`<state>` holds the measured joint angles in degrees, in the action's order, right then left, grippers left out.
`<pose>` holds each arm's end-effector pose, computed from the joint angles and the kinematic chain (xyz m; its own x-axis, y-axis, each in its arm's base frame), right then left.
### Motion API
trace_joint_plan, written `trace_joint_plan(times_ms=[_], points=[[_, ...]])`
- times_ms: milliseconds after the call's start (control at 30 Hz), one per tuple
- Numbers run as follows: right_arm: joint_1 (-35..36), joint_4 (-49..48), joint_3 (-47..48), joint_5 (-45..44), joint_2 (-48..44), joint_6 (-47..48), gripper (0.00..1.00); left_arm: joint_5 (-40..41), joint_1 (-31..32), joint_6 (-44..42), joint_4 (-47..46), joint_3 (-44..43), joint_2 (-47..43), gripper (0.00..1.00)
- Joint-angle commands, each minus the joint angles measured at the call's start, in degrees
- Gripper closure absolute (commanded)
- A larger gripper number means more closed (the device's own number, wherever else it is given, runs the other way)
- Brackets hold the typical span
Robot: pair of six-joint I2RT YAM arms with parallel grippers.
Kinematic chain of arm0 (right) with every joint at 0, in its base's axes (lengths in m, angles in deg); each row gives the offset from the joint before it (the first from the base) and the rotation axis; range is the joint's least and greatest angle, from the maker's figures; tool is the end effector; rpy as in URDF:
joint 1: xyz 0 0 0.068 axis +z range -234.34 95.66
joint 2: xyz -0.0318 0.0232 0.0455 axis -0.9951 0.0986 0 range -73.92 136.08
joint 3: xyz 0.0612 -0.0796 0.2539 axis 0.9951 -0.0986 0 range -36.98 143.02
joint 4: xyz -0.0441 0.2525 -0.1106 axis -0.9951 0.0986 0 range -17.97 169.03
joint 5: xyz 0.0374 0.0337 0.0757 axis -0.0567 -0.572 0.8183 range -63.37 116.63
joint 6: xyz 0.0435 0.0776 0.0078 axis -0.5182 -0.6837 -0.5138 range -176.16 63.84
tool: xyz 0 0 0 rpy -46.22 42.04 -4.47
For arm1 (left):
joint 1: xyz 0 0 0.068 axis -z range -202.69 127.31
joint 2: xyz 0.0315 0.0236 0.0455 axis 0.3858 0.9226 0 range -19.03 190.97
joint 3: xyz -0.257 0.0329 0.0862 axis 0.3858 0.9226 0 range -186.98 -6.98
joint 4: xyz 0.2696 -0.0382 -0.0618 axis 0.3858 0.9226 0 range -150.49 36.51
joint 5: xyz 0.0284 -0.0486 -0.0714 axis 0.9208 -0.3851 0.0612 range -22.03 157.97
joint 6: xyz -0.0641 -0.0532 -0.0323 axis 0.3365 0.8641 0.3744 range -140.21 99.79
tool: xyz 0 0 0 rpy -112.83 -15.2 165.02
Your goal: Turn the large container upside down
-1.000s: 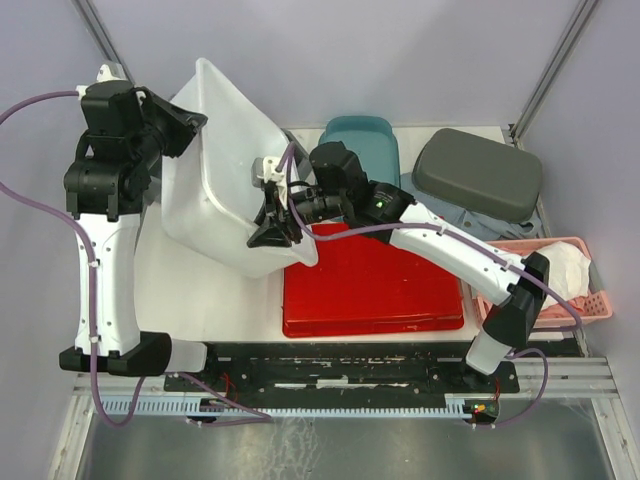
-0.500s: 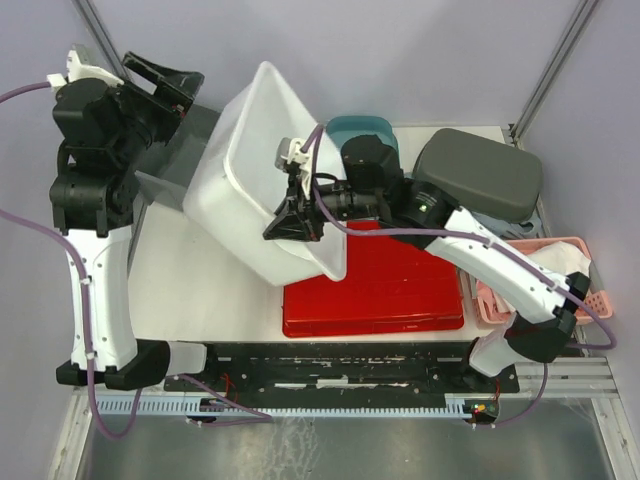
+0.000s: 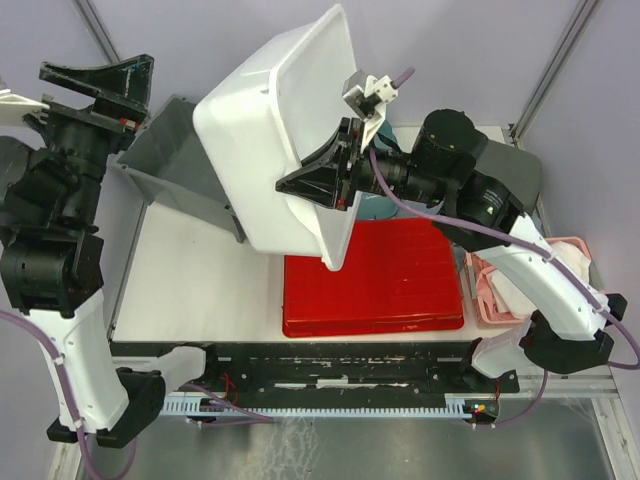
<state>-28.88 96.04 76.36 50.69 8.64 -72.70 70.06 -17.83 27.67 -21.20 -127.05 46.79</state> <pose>0.1587 0.2881 0.5794 -0.2154 0.1455 -0.9656 -0.9601 0.1490 0.2366 0.1653 -0.0111 0.6435 0.1358 -0.7554 -0.6410 0.2241 0.6536 -0.7229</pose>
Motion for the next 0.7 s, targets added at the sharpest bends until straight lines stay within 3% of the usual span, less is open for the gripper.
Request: trace_joint_plan(times_ms=[0, 233, 400, 667], points=[[0.3, -26.5, -1.7, 5.9, -1.2, -14.5, 0.98, -3.6, -0.2, -1.0, -8.5, -0.6, -2.9, 0.01], [1.3, -48.6, -7.4, 8.0, 2.8, -39.1, 0.98, -3.1, -0.1, 0.8, -12.6, -8.7, -5.8, 0.01], [5.7, -53.3, -7.6, 6.6, 6.1, -42.9, 0.98, -3.1, -0.1, 2.6, -13.1, -12.3, -6.3, 0.01], [13.0, -59.4, -3.0, 5.8, 13.4, -48.3, 0.98, -6.8, -0.2, 6.5, -13.6, -11.2, -5.5, 0.01]])
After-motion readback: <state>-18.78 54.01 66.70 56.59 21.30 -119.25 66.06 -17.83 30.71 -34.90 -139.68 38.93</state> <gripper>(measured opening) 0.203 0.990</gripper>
